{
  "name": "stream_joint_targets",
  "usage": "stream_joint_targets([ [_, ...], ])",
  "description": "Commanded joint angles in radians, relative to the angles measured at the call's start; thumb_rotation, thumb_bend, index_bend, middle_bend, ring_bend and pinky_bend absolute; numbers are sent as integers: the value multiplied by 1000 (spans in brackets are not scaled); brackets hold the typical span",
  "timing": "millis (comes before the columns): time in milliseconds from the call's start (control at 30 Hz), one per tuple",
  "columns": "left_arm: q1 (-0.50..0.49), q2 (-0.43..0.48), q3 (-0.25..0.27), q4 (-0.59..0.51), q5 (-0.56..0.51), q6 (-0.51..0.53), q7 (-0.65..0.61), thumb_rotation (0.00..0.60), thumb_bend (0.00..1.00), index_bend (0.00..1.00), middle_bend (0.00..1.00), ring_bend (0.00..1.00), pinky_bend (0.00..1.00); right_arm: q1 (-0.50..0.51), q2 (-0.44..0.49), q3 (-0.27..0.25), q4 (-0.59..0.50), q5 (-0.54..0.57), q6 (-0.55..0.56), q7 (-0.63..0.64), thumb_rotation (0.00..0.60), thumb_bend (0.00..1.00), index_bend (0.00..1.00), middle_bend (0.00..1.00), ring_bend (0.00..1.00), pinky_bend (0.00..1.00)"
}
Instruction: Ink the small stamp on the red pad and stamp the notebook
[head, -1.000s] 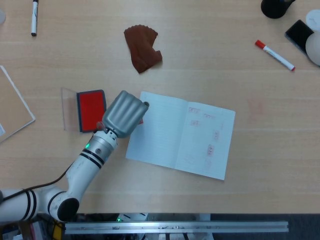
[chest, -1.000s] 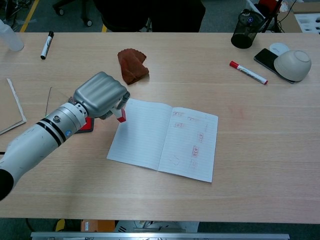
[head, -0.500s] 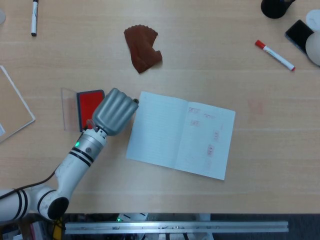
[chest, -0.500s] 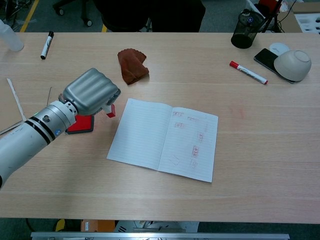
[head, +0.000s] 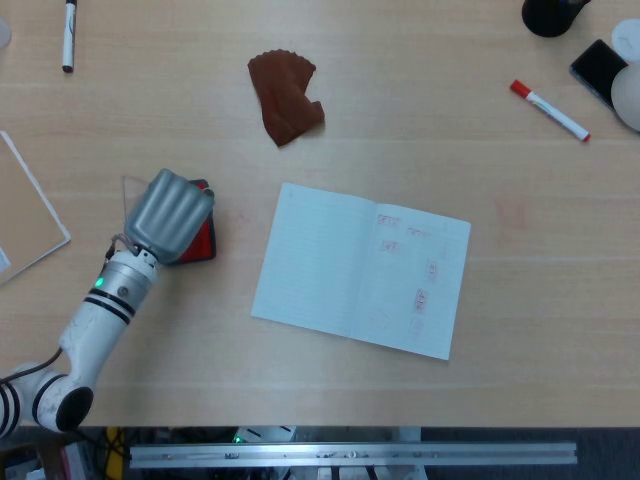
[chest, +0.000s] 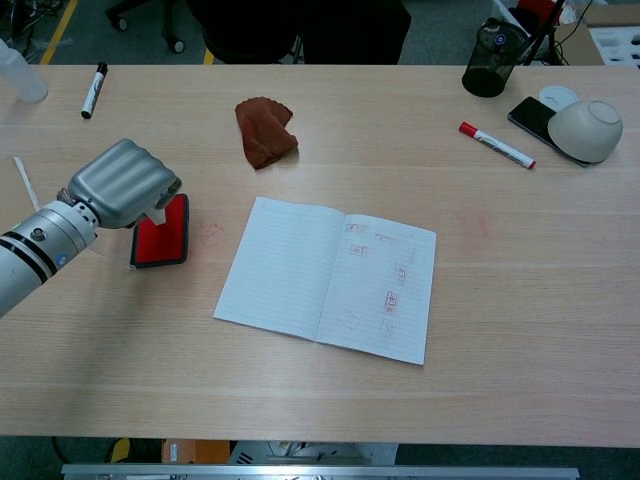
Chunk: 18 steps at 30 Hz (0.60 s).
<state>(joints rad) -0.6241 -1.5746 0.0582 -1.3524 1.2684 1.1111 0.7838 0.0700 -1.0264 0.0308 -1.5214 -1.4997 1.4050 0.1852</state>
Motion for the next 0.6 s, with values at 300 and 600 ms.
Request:
stream_joint_targets([
  [300, 9, -57, 0, 101, 46, -35, -49, 600, 275, 601, 958, 985, 1000, -8, 3, -3, -12, 5, 7, -10, 600, 304, 149, 275, 179, 222],
  [600, 11, -85, -11, 131, 58, -55, -51, 600, 275, 602, 958, 984, 1000, -15, 6, -5, -15, 10, 11, -12, 600, 304, 149, 275, 179, 222],
])
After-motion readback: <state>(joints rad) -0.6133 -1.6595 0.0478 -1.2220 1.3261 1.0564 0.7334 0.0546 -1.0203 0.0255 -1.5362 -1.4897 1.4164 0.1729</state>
